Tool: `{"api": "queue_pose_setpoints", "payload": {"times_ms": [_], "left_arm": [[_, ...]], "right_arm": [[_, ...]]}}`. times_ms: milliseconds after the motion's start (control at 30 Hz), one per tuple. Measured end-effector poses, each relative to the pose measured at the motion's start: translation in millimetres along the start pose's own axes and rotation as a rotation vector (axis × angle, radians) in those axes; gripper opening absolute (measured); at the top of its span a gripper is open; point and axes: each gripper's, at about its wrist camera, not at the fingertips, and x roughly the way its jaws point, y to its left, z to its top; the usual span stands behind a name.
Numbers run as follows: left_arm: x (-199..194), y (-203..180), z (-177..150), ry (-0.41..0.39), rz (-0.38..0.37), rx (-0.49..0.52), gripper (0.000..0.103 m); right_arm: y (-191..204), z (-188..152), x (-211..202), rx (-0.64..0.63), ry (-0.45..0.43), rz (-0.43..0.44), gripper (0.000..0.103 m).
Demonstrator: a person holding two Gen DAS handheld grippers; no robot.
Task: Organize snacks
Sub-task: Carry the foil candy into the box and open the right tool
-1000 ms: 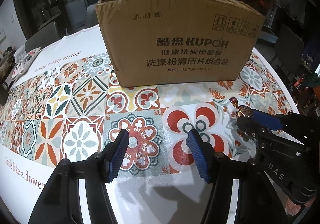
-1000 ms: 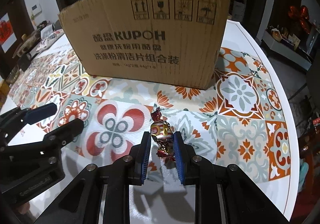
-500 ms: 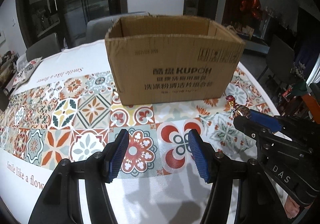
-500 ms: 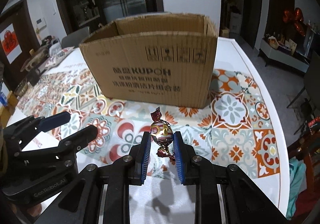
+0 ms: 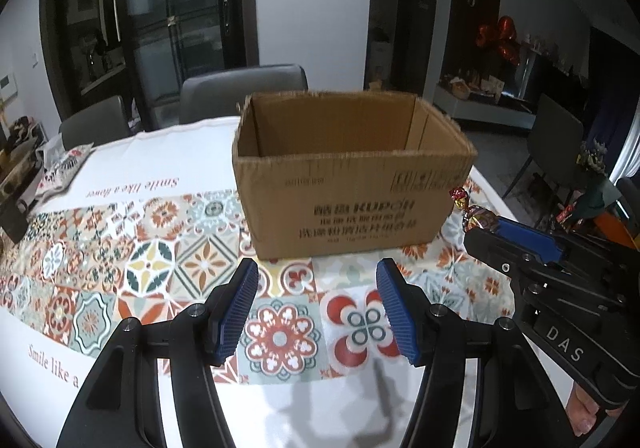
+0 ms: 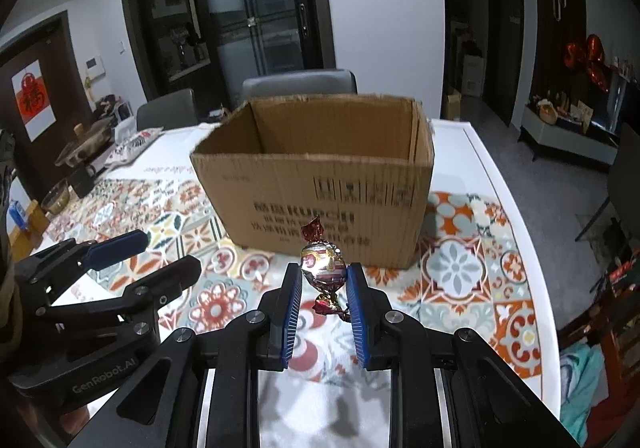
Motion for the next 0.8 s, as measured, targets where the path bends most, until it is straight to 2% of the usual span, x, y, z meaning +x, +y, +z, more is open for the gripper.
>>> {"api": "queue_pose_setpoints", "payload": {"times_ms": [433, 800], "left_arm": [[4, 11, 54, -0.01, -0.023, 0.026, 0.06], [18, 21, 95, 0.018, -0.024, 0.057, 0.063]], "right_arm": [[3, 49, -11, -0.023, -0.077, -0.025, 0.024], [-9, 97, 12, -0.009, -0.028, -0.039, 0.024]]}}
